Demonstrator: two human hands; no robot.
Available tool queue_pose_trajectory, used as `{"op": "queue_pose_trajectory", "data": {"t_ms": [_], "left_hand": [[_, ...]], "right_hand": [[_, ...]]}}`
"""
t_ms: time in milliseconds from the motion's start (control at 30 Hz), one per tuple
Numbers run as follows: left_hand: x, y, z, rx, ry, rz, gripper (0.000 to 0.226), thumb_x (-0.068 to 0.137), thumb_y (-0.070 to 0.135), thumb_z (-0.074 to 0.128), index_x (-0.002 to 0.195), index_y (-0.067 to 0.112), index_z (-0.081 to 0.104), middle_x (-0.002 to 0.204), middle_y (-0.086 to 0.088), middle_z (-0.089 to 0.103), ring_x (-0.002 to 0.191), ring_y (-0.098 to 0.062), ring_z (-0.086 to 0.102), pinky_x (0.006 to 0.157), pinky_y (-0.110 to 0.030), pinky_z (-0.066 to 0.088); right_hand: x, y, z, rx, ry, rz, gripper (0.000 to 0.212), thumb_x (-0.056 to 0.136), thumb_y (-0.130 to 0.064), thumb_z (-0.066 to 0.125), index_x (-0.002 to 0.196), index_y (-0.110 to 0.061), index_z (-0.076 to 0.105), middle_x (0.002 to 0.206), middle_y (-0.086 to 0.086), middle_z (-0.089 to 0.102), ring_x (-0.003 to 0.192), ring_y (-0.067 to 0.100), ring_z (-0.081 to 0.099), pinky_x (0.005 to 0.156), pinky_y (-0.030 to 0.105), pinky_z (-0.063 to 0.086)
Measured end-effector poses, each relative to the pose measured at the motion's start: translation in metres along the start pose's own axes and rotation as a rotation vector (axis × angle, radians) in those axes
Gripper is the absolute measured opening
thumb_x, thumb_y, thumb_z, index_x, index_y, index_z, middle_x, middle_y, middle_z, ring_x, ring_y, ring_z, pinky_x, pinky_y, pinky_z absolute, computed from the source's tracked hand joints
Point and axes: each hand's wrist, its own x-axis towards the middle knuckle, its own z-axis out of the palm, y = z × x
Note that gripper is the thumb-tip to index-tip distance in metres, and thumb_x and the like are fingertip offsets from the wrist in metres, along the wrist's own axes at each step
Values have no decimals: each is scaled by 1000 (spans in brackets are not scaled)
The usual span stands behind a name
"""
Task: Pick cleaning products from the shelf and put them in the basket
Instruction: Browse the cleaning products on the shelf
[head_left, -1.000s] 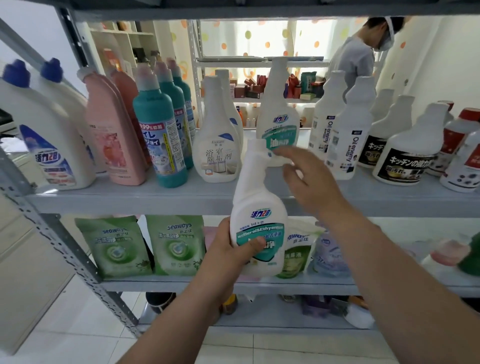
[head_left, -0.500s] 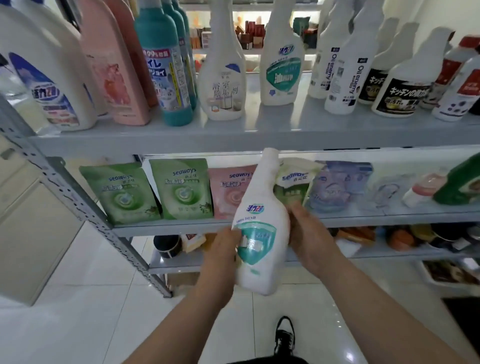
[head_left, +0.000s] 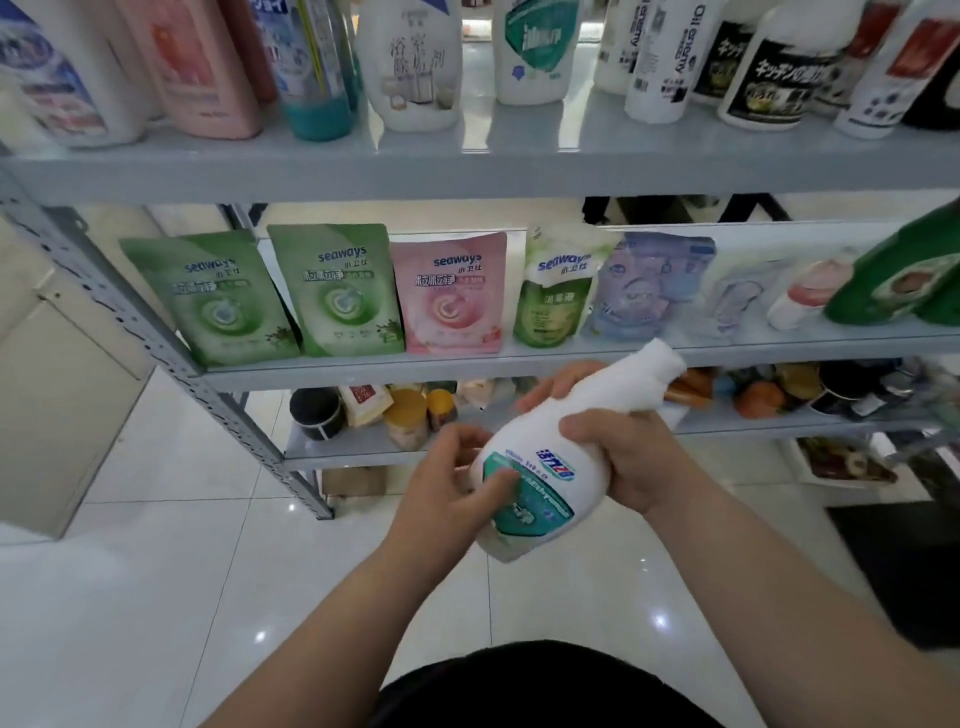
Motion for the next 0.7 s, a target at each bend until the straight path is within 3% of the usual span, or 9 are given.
{"op": "queue_pose_trajectory", "data": {"t_ms": [133,200,233,300,400,467,567,633,700], "left_hand": [[-8,-3,34,331,15,232,106,59,58,86,147,45,28,144,22,40,130,5,43,103,-7,39],[-5,-2,64,488,54,261,136,55,56,93,160,25,13,158,8,23,143,-5,26,112,-8,25],[-2,1,80,515,108,281,138,54,47,97,160,12,17,159,-4,25,144,-12,27,113,-15,27],[5,3,106,505,199,323,123,54,29,100,152,0,32,149,-16,38,137,-9,34,107,-15,34],[12,7,130,428,142,347,117,56,28,93,154,17,29,145,8,31,130,19,27,93,6,30],[9,7,140,322,40,283,107,59,34,87,148,42,28,141,29,30,129,15,37,91,-1,41],[3,14,157,192,6,121,77,63,41,80,124,64,39,122,33,54,110,5,59,74,-21,58],[1,21,171,149,72,50,56,64,48,72,112,64,50,111,32,64,99,3,65,70,-23,59],[0,29,185,23,147,-39,42,63,51,63,105,53,62,103,26,70,92,0,69,65,-21,57]], "right_hand": [[-14,-12,-15,-38,53,-162,22,65,-10,74,84,-22,68,102,14,70,97,32,69,78,49,59],[-24,-15,-24,-75,120,-214,23,65,-13,75,85,-23,68,102,12,70,96,29,70,78,46,59],[-30,-16,-28,-97,169,-231,24,65,-15,76,85,-24,67,103,12,69,97,29,70,80,46,58],[-43,-22,-41,-132,222,-246,27,65,-19,77,90,-28,68,107,9,69,103,27,69,86,45,57],[-59,-51,-74,-311,44,-107,39,71,-30,79,108,-34,70,119,2,70,116,25,67,95,45,57],[-64,-71,-99,-453,-37,-16,44,74,-38,78,116,-33,69,123,1,71,119,24,66,98,45,57],[-65,-84,-125,-473,152,34,52,67,-50,82,113,-30,69,111,-5,76,108,15,71,92,36,58],[-65,-88,-136,-529,233,54,46,69,-58,81,108,-37,70,102,-20,76,97,1,71,80,22,57],[-67,-92,-149,-505,222,110,37,75,-66,77,104,-43,73,102,-22,75,96,4,72,75,25,59]]}}
